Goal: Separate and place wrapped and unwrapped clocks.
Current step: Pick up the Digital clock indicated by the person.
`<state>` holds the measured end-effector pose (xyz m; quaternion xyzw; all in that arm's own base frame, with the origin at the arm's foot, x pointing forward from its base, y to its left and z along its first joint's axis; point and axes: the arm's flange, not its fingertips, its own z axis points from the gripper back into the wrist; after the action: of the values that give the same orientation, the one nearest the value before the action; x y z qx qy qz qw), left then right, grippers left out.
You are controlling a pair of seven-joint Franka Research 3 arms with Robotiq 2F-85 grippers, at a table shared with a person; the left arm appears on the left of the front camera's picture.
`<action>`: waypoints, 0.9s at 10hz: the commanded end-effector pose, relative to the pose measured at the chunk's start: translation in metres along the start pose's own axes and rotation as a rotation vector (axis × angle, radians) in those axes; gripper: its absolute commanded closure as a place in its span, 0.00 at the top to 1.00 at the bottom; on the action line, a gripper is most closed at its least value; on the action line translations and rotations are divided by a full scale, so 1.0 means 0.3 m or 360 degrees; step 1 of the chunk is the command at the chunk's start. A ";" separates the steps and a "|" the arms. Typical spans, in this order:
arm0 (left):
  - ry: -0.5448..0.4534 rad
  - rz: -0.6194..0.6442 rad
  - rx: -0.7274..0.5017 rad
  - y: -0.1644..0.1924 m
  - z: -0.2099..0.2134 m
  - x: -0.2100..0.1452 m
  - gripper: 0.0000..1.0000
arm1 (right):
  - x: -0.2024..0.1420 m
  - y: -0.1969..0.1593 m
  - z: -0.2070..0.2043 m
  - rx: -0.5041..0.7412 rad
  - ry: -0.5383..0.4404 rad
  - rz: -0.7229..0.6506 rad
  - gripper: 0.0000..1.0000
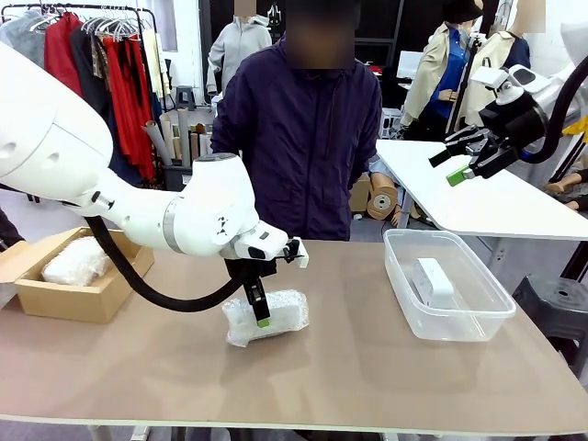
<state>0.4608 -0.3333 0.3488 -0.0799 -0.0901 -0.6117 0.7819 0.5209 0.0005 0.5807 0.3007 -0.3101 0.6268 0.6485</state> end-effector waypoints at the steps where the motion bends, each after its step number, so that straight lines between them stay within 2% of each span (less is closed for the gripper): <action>1: -0.0042 -0.0028 0.0029 -0.014 0.046 0.003 0.00 | -0.004 0.016 -0.003 0.0000 0.0009 0.0019 1.00; 4: -0.0044 0.0096 0.0112 -0.044 0.116 0.057 0.00 | -0.004 0.016 -0.003 0.0000 0.0009 0.0019 1.00; 9: -0.0005 0.0107 0.0194 -0.089 0.157 0.089 0.00 | -0.004 0.016 -0.003 0.0000 0.0009 0.0019 1.00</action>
<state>0.4422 -0.3559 0.3978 -0.0502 -0.1249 -0.5822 0.8018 0.5209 0.0005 0.5807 0.3007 -0.3101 0.6268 0.6485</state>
